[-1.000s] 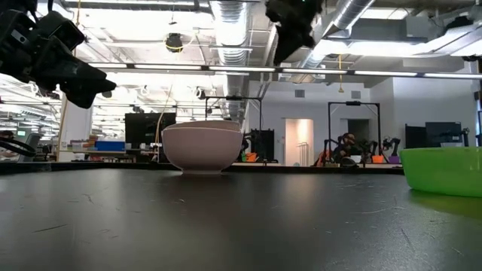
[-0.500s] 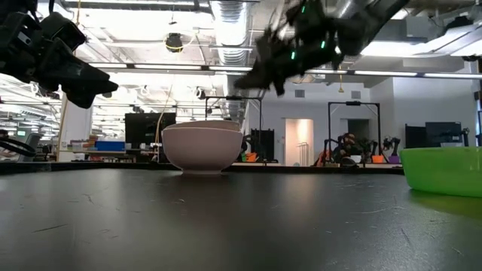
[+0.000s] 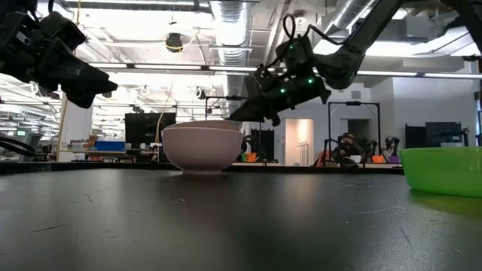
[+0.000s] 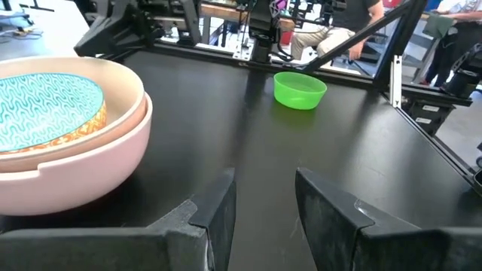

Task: Nest bowls inside each other
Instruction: Adjust the bowls

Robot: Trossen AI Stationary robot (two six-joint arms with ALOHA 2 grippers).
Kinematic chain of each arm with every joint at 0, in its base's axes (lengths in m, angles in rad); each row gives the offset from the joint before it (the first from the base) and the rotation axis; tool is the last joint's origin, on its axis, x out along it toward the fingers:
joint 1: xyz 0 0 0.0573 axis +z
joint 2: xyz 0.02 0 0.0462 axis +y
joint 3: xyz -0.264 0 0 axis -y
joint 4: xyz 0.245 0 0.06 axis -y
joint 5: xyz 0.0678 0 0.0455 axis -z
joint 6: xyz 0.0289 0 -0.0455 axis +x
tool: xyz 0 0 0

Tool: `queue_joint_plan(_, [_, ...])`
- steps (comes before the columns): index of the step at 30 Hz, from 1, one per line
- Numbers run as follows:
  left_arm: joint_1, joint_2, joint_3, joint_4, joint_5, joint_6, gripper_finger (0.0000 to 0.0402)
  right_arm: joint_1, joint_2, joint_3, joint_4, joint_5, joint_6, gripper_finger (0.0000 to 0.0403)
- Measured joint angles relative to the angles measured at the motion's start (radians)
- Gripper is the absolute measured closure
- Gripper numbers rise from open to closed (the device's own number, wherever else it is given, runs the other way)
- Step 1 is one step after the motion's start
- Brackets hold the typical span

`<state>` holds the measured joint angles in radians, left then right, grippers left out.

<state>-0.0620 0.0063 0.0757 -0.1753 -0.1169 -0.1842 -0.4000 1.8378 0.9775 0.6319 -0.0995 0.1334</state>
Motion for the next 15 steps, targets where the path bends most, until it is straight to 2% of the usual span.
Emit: queue_joint_plan(15, [0.0,0.0,0.0,0.0,0.0,0.0,0.0274,-0.008,0.0,0.0,-0.045,-0.006,0.039,0.0394])
